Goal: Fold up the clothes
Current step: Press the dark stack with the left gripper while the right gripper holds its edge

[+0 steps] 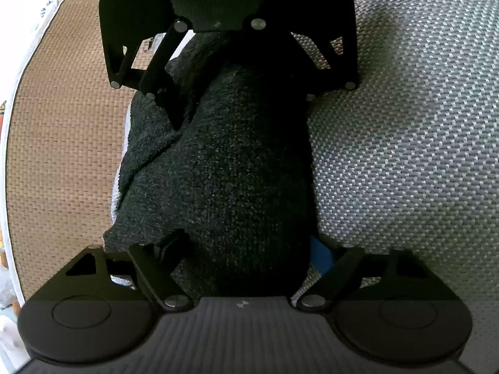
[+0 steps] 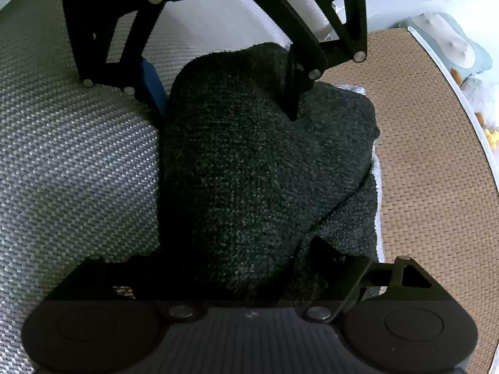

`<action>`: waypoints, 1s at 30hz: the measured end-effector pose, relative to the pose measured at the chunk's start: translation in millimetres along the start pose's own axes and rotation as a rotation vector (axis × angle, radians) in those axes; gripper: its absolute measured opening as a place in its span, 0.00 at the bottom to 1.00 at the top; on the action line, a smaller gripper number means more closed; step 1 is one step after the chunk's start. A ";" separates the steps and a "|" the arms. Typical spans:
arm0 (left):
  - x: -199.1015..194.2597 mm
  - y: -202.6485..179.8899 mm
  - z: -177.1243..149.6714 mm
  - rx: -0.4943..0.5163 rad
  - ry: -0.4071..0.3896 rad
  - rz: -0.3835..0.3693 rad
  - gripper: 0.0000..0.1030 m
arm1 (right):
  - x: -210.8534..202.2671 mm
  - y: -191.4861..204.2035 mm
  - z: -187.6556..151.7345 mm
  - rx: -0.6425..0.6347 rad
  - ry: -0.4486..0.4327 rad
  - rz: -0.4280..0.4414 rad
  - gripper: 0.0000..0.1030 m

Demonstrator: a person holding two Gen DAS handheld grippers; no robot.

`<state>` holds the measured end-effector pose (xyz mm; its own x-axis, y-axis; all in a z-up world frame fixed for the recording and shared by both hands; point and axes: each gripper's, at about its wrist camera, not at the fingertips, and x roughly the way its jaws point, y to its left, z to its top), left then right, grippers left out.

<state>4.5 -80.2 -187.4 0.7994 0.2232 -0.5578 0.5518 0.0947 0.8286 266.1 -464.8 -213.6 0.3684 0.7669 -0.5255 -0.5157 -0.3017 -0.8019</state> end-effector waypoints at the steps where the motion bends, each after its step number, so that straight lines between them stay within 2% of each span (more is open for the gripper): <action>1: -0.4 0.4 -0.9 0.002 -0.004 0.001 0.79 | -0.7 0.0 -0.3 0.001 -0.003 0.001 0.82; 6: 4.8 5.0 5.6 -0.004 0.001 -0.009 0.79 | -2.5 -0.5 0.5 0.008 -0.005 0.008 0.81; 11: 6.6 10.4 7.2 -0.012 0.006 -0.019 0.79 | 20.5 -18.1 4.9 0.019 -0.024 0.008 0.80; 26: 15.5 26.2 15.1 -0.028 0.029 -0.035 0.78 | 35.7 -32.9 11.6 -0.007 -0.023 0.028 0.80; 30: 18.1 31.7 16.5 -0.035 0.036 -0.037 0.78 | 27.4 -26.1 9.4 -0.013 -0.031 0.026 0.80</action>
<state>40.5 -89.2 -172.0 0.7693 0.2541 -0.5862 0.5714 0.1369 0.8092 282.5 -430.6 -204.3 0.3309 0.7756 -0.5376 -0.5147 -0.3291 -0.7917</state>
